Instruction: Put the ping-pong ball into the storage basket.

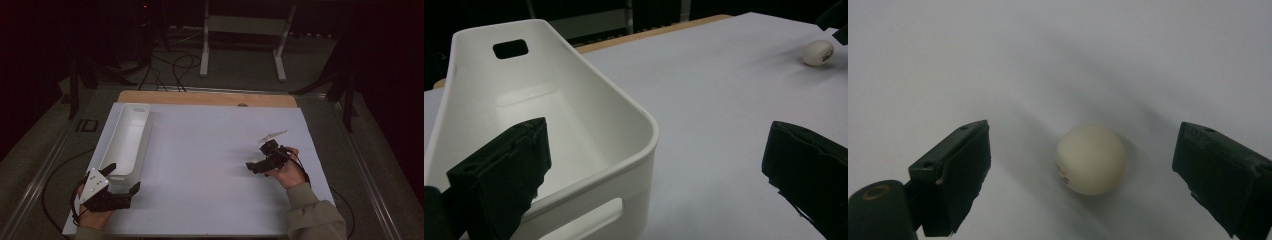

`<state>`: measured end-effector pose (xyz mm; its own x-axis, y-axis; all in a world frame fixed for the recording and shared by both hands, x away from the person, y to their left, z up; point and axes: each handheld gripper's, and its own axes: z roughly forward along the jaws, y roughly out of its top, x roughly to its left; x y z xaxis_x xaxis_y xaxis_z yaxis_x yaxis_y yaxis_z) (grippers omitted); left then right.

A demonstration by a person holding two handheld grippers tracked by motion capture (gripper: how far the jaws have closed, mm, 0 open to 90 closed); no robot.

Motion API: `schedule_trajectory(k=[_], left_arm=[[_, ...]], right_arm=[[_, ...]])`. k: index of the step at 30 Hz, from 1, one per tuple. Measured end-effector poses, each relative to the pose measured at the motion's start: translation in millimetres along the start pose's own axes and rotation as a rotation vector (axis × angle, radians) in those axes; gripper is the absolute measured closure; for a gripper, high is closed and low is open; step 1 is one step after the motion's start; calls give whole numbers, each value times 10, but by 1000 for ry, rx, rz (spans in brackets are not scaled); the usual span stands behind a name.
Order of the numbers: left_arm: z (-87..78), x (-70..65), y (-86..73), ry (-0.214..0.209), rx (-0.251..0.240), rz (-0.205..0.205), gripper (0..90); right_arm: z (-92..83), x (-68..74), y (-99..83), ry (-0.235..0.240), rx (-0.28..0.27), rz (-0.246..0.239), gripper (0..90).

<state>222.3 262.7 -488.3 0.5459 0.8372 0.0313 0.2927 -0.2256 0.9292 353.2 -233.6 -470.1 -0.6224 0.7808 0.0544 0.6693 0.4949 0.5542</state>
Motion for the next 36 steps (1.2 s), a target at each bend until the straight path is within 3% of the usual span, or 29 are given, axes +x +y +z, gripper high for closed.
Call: schedule_trajectory(k=[22,36], left_arm=[[0,0,-1,0,0,1,0],[0,-1,-1,0,-1,2,0]], right_arm=[[103,-20,15,1,43,9,88],[161,-22,10,-5,78,9,138]])
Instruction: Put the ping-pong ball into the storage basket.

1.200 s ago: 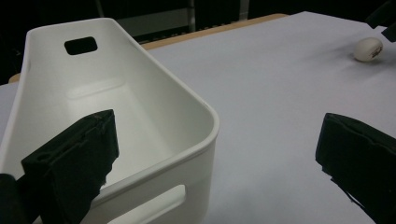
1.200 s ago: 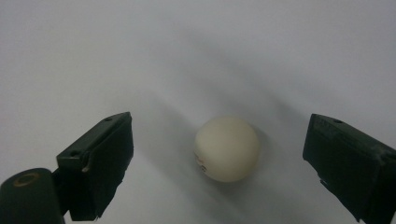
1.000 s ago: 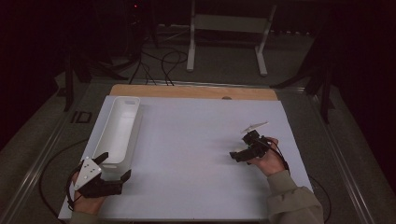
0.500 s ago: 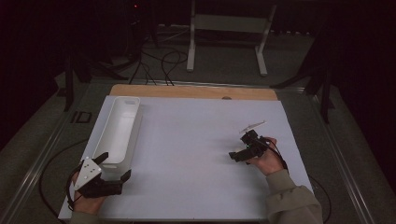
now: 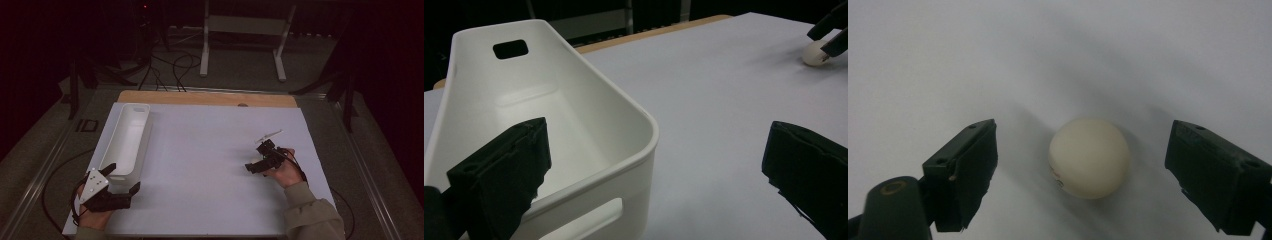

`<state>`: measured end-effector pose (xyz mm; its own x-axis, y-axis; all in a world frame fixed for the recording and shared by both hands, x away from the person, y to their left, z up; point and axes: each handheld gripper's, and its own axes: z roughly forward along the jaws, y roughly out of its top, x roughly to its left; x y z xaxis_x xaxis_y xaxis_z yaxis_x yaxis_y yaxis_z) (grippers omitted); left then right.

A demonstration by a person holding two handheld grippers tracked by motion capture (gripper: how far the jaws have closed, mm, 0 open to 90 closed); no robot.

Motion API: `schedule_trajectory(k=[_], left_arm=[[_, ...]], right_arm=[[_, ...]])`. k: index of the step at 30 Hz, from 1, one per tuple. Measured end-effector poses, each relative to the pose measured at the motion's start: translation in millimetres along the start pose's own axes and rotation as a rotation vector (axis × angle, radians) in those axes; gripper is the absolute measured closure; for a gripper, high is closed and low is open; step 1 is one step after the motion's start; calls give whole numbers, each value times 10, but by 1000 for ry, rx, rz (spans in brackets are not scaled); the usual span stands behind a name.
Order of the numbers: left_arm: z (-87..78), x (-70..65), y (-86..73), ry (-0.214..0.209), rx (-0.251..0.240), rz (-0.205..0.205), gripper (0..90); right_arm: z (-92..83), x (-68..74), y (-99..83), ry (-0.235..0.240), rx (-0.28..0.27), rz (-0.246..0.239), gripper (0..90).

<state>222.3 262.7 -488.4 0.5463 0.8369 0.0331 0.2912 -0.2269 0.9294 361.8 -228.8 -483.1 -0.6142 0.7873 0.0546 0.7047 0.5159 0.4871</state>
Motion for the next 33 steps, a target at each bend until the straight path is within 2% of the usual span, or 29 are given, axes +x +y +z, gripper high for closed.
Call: schedule_trajectory(k=[6,13,19,26,33], left_arm=[[0,-1,0,0,0,0,0],[0,-1,-1,0,0,1,0],[1,-1,-1,1,-1,0,0],[1,-2,-1,1,-1,1,0],[1,-2,-1,2,-1,1,0]], right_arm=[[33,11,-4,-19,30,-2,191],[76,21,-8,-53,65,-14,302],[88,28,-17,-64,82,-33,497],[68,38,-18,-76,72,-38,505],[52,48,-18,-66,68,-38,505]])
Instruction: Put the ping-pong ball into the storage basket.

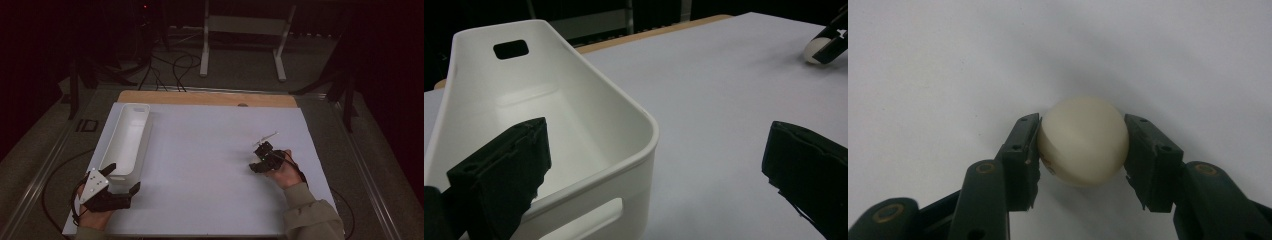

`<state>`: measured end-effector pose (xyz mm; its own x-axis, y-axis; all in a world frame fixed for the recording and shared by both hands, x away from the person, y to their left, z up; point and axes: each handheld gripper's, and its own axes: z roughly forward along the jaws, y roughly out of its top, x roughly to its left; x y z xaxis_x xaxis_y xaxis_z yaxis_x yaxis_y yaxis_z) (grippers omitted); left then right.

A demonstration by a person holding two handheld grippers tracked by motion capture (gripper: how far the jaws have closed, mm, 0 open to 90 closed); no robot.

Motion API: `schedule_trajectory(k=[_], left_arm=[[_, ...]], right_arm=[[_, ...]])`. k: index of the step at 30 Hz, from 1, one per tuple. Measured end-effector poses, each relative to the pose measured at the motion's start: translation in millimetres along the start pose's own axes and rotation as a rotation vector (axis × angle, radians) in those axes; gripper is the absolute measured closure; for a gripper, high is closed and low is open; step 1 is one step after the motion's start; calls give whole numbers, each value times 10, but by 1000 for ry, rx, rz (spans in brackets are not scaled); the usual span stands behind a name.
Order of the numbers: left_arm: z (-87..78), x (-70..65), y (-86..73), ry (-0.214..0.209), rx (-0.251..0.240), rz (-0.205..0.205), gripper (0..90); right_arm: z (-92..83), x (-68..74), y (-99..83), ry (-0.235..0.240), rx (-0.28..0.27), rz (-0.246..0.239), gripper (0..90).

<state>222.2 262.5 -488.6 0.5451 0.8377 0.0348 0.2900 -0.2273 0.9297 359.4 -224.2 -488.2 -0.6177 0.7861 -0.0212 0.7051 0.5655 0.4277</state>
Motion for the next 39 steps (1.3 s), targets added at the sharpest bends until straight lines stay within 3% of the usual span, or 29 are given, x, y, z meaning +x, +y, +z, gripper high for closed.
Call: schedule_trajectory(k=[39], left_arm=[[0,-1,0,0,0,-2,0]], right_arm=[[-150,63,81,2,-52,-16,506]])
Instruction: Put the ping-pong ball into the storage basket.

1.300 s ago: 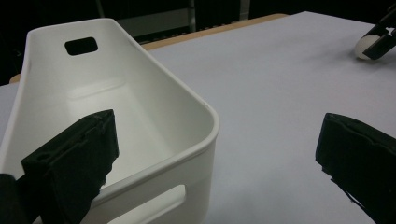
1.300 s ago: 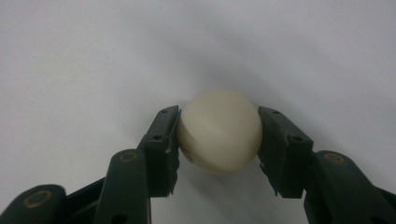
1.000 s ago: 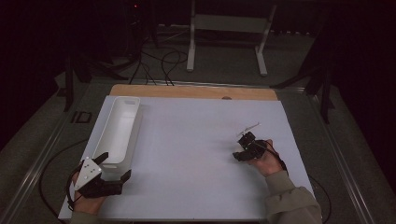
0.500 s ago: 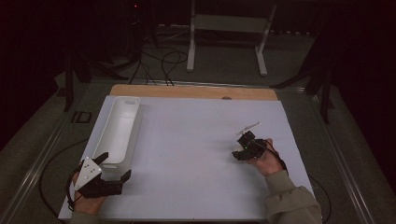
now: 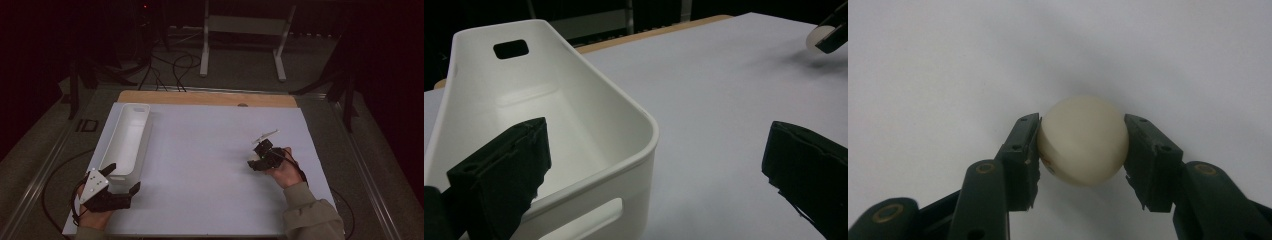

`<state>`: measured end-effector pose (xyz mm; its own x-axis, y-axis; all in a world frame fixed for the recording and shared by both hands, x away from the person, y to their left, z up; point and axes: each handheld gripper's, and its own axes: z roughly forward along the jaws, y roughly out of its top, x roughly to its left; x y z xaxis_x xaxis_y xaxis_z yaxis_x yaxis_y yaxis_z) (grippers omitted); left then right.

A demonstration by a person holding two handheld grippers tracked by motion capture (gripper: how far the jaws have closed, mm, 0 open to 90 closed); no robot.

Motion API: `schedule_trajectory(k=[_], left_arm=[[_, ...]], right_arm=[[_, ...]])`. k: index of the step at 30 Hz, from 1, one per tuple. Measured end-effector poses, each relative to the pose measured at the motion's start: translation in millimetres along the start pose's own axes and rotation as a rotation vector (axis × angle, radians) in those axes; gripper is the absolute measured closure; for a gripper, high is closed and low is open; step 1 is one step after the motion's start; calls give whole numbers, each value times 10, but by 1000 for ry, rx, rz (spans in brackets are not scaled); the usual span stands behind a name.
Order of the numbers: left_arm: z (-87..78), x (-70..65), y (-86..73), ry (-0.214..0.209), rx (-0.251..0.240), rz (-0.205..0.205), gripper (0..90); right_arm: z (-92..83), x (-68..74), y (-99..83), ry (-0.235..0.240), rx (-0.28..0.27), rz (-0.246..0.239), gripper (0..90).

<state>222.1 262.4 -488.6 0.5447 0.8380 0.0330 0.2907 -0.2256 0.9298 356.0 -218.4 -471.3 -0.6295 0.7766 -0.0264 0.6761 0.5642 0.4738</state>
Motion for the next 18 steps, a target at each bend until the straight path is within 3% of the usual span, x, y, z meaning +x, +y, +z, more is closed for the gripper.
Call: schedule_trajectory(k=[18], left_arm=[[-1,0,1,-1,0,-4,0]], right_arm=[[-53,49,77,-4,-20,-20,506]])
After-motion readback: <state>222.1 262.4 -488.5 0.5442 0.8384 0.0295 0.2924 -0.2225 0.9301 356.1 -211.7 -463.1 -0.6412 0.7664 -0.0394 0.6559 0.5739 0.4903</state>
